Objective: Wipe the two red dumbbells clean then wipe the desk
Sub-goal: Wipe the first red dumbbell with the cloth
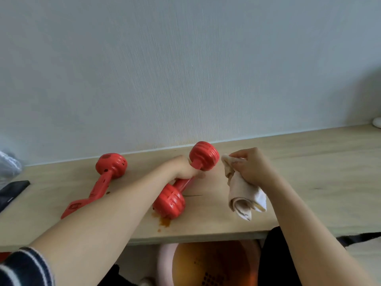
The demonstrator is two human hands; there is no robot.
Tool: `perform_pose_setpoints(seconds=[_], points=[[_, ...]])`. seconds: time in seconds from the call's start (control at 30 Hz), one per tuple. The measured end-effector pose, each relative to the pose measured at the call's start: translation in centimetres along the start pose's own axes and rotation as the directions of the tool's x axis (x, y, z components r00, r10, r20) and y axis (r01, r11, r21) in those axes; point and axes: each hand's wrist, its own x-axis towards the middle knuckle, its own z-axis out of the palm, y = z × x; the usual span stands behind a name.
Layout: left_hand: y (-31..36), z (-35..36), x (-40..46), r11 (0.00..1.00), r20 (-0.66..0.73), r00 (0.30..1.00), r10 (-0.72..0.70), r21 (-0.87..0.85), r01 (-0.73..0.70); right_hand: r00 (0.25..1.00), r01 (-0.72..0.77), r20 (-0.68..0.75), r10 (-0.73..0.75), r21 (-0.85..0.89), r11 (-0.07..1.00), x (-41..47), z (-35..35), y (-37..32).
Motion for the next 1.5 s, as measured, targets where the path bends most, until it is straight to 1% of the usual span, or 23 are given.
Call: perform_pose_setpoints(seconds=[0.1, 0.17, 0.23, 0.37, 0.5, 0.57, 0.6, 0.7, 0.83, 0.97, 1.03, 1.13, 1.23, 1.3, 1.4, 1.5], points=[[0.6, 0.1, 1.4, 0.999, 0.030, 0.999, -0.045, -0.006, 0.045, 1.000, -0.008, -0.029, 0.006, -0.074, 0.997, 0.3, -0.5, 0.3], [0.7, 0.2, 2.1, 0.996, 0.006, 0.997, -0.073, -0.058, 0.074, 0.999, -0.003, -0.049, -0.001, -0.077, 0.997, 0.5, -0.6, 0.3], [0.6, 0.2, 2.5, 0.985, 0.022, 0.995, -0.095, -0.145, 0.097, 0.998, 0.001, -0.063, -0.006, -0.071, 0.997, 0.5, -0.6, 0.2], [0.1, 0.3, 1.7, 0.946, 0.064, 0.996, -0.058, -0.315, 0.075, 0.996, 0.006, -0.087, -0.012, -0.072, 0.997, 0.4, -0.5, 0.2], [-1.2, -0.3, 0.2, 0.886, 0.039, 0.999, 0.029, -0.464, -0.008, 0.992, 0.012, -0.124, -0.017, -0.038, 0.999, -0.1, -0.5, 0.1], [-1.9, -1.1, -0.8, 0.826, 0.009, 0.996, 0.084, -0.559, -0.064, 0.992, 0.020, -0.125, -0.026, -0.047, 0.999, -0.5, -0.4, -0.2], [-2.2, -1.4, -1.2, 0.780, -0.009, 0.993, 0.114, -0.618, -0.095, 0.992, 0.024, -0.122, -0.030, -0.049, 0.999, -0.6, -0.3, -0.1], [-3.3, -2.3, -2.5, 0.633, -0.135, 0.975, 0.175, -0.743, -0.216, 0.992, 0.040, -0.116, -0.050, -0.084, 0.996, -0.9, 0.0, -0.2], [-5.1, -2.8, -3.8, 0.435, -0.353, 0.923, 0.153, -0.815, -0.384, 0.983, 0.031, -0.177, -0.043, -0.074, 0.997, -1.6, 0.6, -1.3], [-6.5, -2.7, -4.6, 0.323, -0.507, 0.856, 0.097, -0.798, -0.509, 0.975, 0.101, -0.193, -0.111, -0.061, 0.993, -1.9, 1.7, -2.1], [-7.4, -2.7, -4.8, 0.324, -0.554, 0.827, 0.095, -0.769, -0.552, 0.966, 0.146, -0.205, -0.155, -0.055, 0.988, -2.0, 2.4, -2.7], [-8.0, -2.2, -4.9, 0.367, -0.603, 0.791, 0.105, -0.715, -0.595, 0.942, 0.236, -0.235, -0.238, -0.035, 0.971, -2.4, 3.1, -3.6], [-8.0, -1.7, -4.7, 0.410, -0.660, 0.749, 0.048, -0.671, -0.618, 0.918, 0.314, -0.263, -0.298, 0.021, 0.949, -2.4, 4.0, -4.3], [-7.8, -1.6, -4.3, 0.412, -0.677, 0.736, 0.014, -0.667, -0.621, 0.892, 0.383, -0.280, -0.354, 0.056, 0.922, -2.5, 4.5, -5.1], [-7.9, -1.7, -3.5, 0.398, -0.669, 0.743, -0.011, -0.684, -0.611, 0.819, 0.523, -0.329, -0.470, 0.089, 0.848, -2.5, 5.1, -6.8], [-7.9, -1.8, -3.0, 0.416, -0.669, 0.742, 0.030, -0.667, -0.618, 0.727, 0.625, -0.380, -0.572, 0.024, 0.780, -1.8, 5.6, -8.3]])
